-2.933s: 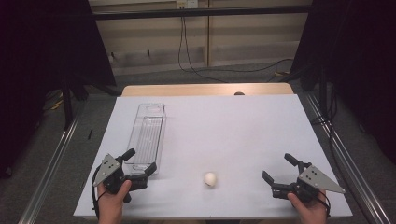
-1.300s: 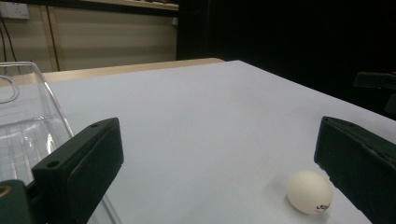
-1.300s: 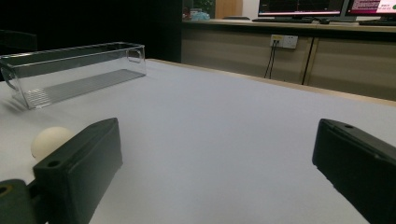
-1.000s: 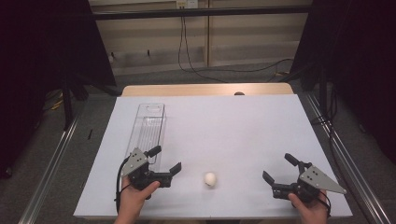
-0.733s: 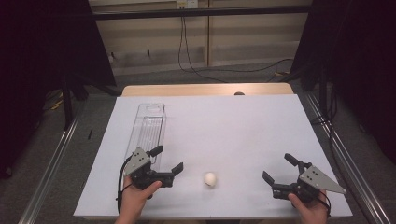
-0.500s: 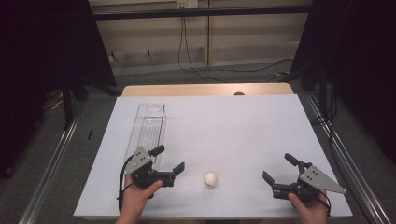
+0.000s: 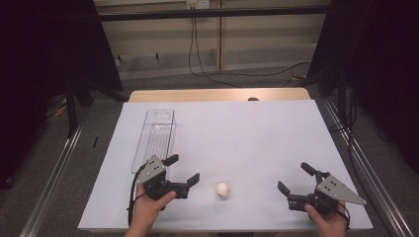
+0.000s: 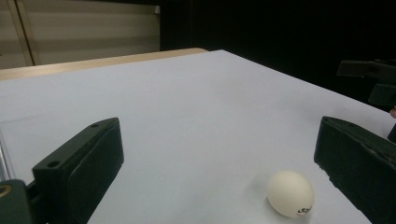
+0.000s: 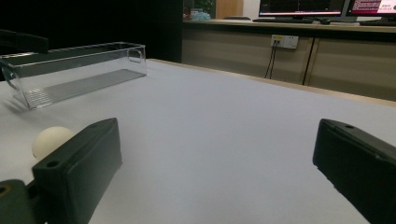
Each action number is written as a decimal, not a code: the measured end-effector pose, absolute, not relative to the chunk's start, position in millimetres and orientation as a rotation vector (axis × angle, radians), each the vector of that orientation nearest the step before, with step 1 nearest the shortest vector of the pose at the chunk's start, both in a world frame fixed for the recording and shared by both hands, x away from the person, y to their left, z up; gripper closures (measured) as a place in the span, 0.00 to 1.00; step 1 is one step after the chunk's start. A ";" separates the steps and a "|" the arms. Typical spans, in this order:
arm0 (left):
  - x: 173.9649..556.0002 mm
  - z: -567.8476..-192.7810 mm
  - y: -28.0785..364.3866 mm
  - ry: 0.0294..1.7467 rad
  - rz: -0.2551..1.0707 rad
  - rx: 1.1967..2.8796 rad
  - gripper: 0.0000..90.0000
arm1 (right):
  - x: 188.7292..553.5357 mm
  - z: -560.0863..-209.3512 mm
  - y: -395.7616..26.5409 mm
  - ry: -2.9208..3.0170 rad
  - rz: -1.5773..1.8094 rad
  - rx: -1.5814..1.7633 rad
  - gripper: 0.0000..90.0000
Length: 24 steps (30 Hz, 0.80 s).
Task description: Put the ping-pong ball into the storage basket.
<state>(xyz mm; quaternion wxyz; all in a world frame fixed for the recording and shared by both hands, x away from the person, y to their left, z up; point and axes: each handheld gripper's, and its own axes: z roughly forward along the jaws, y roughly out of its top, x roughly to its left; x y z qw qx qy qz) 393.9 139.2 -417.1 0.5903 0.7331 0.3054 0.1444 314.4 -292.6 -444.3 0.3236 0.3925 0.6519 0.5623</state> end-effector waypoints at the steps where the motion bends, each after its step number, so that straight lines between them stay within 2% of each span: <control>1: 393.9 -417.1 138.9 0.710 0.336 1.708 0.02 | 314.4 -444.4 -292.6 1.710 1.476 1.030 0.01; 24: 396.7 -418.3 123.2 0.688 0.304 1.735 0.02 | 314.3 -444.4 -293.0 1.715 1.477 1.030 0.01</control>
